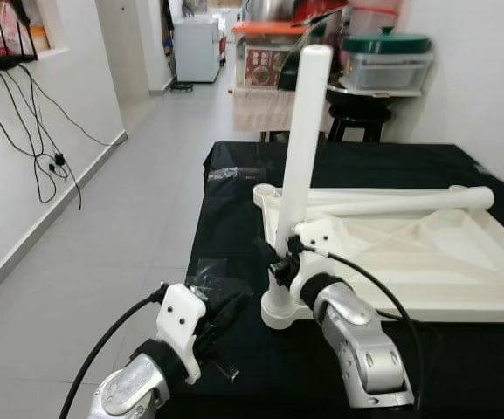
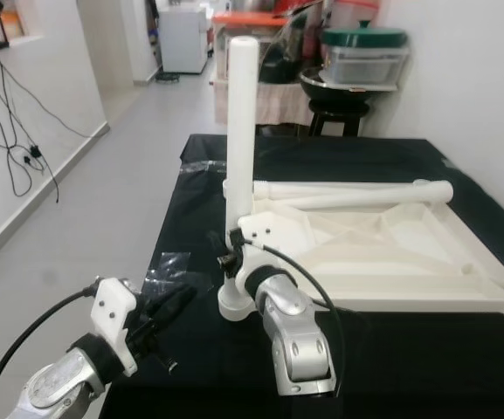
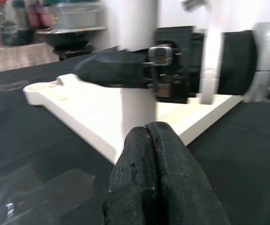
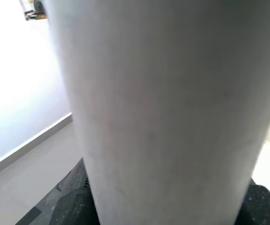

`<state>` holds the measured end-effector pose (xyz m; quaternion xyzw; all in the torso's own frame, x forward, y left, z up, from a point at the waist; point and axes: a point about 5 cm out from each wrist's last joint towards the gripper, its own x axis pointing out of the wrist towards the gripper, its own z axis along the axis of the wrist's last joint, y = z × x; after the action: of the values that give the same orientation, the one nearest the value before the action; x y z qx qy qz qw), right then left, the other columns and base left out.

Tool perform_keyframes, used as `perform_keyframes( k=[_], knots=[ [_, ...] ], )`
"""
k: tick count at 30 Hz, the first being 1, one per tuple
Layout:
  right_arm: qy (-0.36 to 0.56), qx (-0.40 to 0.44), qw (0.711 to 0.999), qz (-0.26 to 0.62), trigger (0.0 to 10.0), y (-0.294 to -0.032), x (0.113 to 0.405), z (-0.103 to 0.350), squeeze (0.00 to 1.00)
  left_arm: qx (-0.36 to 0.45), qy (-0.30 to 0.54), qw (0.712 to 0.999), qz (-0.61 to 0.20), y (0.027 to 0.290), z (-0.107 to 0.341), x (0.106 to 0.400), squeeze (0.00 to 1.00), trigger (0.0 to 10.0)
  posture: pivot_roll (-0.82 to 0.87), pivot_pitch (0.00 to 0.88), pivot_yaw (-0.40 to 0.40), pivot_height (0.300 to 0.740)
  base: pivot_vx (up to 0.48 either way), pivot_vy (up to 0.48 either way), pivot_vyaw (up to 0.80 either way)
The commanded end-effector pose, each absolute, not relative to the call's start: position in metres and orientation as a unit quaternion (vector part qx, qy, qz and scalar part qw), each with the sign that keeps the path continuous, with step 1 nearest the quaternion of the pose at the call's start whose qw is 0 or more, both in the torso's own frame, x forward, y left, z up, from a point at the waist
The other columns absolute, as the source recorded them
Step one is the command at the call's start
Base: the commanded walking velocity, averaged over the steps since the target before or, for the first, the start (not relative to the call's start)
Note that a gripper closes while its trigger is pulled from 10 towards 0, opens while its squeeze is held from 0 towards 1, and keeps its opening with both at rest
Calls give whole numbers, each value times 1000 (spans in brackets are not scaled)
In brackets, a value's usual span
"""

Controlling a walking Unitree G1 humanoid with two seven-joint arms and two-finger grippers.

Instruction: Building children table

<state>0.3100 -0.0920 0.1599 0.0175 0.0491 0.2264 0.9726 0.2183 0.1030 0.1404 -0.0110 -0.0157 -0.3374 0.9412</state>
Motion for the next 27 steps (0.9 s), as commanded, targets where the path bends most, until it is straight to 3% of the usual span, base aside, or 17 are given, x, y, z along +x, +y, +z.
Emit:
perform_keyframes(
  k=[1, 3, 4, 5, 6, 10, 11, 14, 15, 16, 17, 18, 26, 27],
  knots=[
    [119, 30, 967, 224, 0, -96, 311, 134, 0, -7, -2, 941, -338, 104, 135, 219, 0, 10000, 21, 11, -33, 740, 0, 0, 0],
    [121, 27, 966, 227, 0, -94, 311, 134, 0, -7, -2, 942, -336, 103, 135, 219, 0, 10000, 23, 9, -33, 740, 0, 0, 0],
    [119, 23, 965, 231, 9059, -93, 310, 136, 0, -7, -3, 942, -334, 103, 135, 219, 0, 10000, 21, 6, -32, 740, 0, 0, 0],
    [116, 20, 967, 228, 10000, -89, 308, 139, 0, -7, -2, 943, -334, 103, 134, 219, 0, 10000, 20, 5, -32, 740, 0, 0, 0],
    [113, 19, 968, 225, 10000, -88, 306, 141, 965, -8, -2, 942, -334, 103, 134, 219, 0, 10000, 20, 5, -32, 740, 0, 0, 0],
    [102, 15, 966, 237, 10000, -88, 307, 146, 965, -8, 0, 941, -337, 102, 134, 219, 0, 10000, 21, 0, -32, 740, 0, 0, 0],
    [76, 34, 951, 299, 10000, -85, 309, 156, 1000, -8, 0, 941, -340, 102, 133, 220, 0, 10000, 19, 0, -32, 740, 0, 0, 0],
    [25, 58, 894, 443, 10000, -84, 314, 180, 1000, -4, 0, 939, -345, 100, 132, 221, 0, 10000, 18, 0, -32, 740, 0, 0, 0],
    [20, 43, 883, 467, 10000, -88, 317, 184, 929, -2, 0, 938, -345, 100, 132, 221, 0, 10000, 24, 0, -37, 740, 0, 0, 0],
    [21, 34, 871, 491, 10000, -92, 320, 186, 682, -1, -1, 938, -345, 99, 132, 221, 0, 10000, 24, 0, -37, 740, 0, 0, 0],
    [21, 34, 871, 491, 10000, -92, 320, 186, 682, -1, -1, 938, -345, 99, 132, 221, 0, 10000, 24, 0, -37, 740, 0, 0, 0],
    [28, 14, 843, 537, 10000, -99, 325, 188, 0, 1, -1, 939, -344, 99, 131, 221, 0, 10000, 32, 0, -43, 740, 0, 0, 0],
    [48, 38, 793, 607, 10000, -107, 338, 197, 0, 5, -1, 940, -342, 98, 130, 220, 0, 10000, 51, 0, -47, 740, 0, 0, 0],
    [56, 34, 787, 613, 4941, -108, 341, 194, 0, 5, -1, 940, -342, 98, 130, 220, 0, 10000, 55, 0, -48, 740, 0, 0, 0]
  ],
)
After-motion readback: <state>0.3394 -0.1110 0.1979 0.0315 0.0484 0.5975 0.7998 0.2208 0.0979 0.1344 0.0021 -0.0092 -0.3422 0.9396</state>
